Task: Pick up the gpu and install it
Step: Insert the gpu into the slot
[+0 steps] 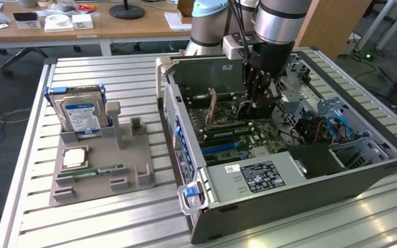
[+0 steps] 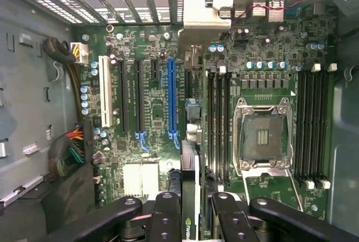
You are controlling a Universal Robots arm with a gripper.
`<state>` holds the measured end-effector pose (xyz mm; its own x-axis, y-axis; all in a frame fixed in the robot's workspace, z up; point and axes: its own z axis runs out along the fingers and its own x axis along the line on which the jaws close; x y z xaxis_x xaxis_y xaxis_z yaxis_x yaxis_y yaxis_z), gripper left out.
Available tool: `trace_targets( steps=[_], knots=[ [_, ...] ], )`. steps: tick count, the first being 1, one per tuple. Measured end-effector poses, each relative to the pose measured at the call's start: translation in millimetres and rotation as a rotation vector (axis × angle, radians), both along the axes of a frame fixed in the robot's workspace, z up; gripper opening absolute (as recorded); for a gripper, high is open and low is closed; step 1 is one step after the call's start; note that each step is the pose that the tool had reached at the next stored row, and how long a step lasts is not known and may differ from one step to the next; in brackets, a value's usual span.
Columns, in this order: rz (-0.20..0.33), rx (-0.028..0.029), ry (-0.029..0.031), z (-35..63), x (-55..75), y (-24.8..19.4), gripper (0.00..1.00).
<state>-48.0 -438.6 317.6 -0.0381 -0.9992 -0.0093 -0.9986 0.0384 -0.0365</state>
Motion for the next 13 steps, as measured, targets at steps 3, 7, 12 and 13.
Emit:
trace_targets(
  steps=[3, 7, 12, 13],
  knots=[
    [0.0, -0.0001, -0.0001, 0.0, -0.3, -3.0, 0.26],
    [0.001, 0.0, 0.0, -0.3, -0.9, -5.5, 0.26],
    [0.001, -0.0003, 0.0001, -2.6, -1.6, -6.1, 0.26],
    [0.001, -0.0003, 0.0001, -2.6, -1.7, -6.1, 0.26]
  ],
)
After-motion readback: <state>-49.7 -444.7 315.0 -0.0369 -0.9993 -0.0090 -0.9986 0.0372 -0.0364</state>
